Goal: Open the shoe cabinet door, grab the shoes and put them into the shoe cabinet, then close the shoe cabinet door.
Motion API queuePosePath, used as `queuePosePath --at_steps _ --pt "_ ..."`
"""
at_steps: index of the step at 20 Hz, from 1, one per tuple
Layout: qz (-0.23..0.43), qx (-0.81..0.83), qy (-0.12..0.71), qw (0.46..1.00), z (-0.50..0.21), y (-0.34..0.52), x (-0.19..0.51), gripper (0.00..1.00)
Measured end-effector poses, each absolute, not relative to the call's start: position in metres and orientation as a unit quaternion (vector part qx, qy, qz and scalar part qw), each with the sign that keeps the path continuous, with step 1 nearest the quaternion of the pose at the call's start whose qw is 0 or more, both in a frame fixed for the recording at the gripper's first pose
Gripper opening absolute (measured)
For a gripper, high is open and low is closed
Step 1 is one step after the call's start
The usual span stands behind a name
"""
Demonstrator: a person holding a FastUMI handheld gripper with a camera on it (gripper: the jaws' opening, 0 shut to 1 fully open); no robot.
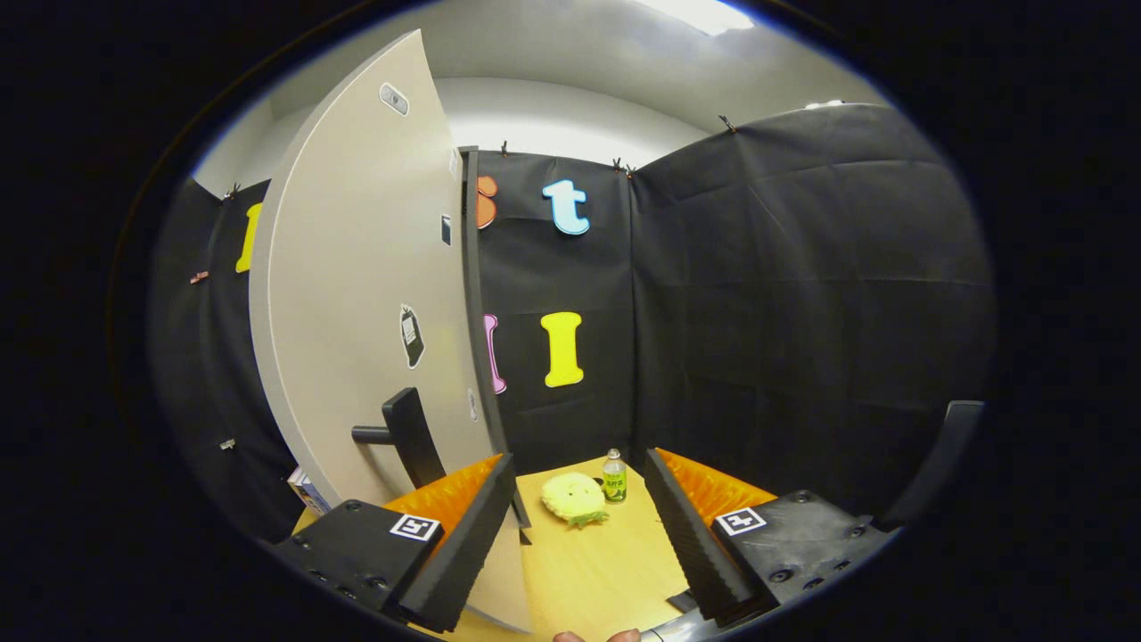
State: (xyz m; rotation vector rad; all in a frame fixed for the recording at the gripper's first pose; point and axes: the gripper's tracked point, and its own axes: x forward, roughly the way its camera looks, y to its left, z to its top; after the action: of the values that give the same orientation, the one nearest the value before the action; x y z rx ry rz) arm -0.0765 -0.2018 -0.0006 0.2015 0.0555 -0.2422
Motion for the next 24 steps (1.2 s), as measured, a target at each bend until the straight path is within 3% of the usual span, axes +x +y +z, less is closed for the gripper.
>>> queuePosePath --at_steps 24 --pt "0.122 0.121 0.033 0.985 0.012 0.074 -0.010 0.98"
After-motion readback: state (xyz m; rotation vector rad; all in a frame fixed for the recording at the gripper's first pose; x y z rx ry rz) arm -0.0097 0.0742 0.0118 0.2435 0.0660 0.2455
